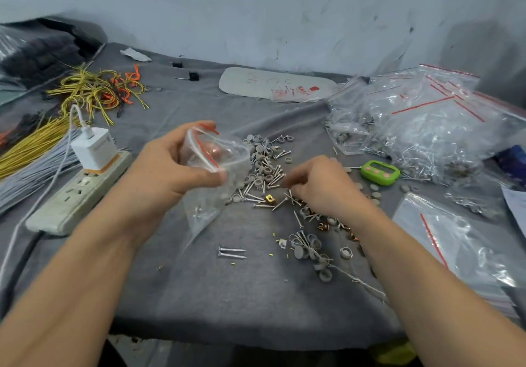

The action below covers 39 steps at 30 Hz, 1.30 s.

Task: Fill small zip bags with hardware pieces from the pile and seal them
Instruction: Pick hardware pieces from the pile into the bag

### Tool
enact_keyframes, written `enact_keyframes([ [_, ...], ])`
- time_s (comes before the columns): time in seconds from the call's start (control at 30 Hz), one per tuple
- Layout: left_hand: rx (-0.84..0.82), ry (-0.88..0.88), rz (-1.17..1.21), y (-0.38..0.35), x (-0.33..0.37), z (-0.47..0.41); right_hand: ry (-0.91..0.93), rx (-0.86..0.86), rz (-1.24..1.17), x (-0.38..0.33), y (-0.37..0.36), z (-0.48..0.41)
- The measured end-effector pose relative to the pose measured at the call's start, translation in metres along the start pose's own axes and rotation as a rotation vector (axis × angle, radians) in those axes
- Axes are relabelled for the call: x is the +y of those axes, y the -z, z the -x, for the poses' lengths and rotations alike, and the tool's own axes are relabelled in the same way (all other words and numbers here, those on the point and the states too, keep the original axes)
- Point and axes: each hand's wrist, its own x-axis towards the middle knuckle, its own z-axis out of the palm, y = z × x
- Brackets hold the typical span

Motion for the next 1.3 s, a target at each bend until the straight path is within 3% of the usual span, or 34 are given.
enact_keyframes([
  [0.13,0.116,0.000,0.300,0.004,0.005,-0.003,0.112,-0.095,0.082,-0.016,-0.017,0.005],
  [0.2,0.197,-0.017,0.338,0.006,0.006,-0.005,0.113,-0.107,0.123,-0.023,-0.024,0.003],
  [0.3,0.335,-0.085,0.090,0.011,0.003,-0.006,0.099,-0.084,0.151,-0.023,-0.027,0.000],
  [0.4,0.396,-0.170,-0.366,0.012,-0.003,-0.003,0.075,-0.039,-0.042,-0.013,-0.022,-0.002],
  [0.5,0.286,-0.179,-0.819,-0.004,-0.014,-0.001,0.053,-0.030,-0.243,-0.001,-0.014,-0.006],
  [0.63,0.055,-0.164,-1.050,-0.034,-0.036,-0.003,0.029,0.040,-0.182,0.008,-0.010,-0.011],
  [0.73,0.012,-0.152,-1.057,-0.040,-0.044,-0.009,-0.021,0.179,-0.169,0.015,-0.001,-0.014],
  [0.83,-0.014,-0.131,-1.070,-0.042,-0.047,-0.012,-0.064,0.201,-0.131,0.032,0.018,-0.012],
  [0.97,-0.022,-0.155,-1.051,-0.044,-0.050,-0.013,-0.095,-0.035,0.227,0.050,0.034,-0.005],
  [1.03,-0.017,-0.166,-1.031,-0.044,-0.052,-0.014,-0.057,-0.144,0.291,0.049,0.035,0.000],
  [1.2,-0.010,-0.181,-1.056,-0.049,-0.052,-0.014,0.066,-0.201,0.257,0.047,0.030,0.008],
  [1.3,-0.027,-0.152,-1.045,-0.052,-0.052,-0.015,0.020,-0.167,0.057,0.051,0.040,0.013],
])
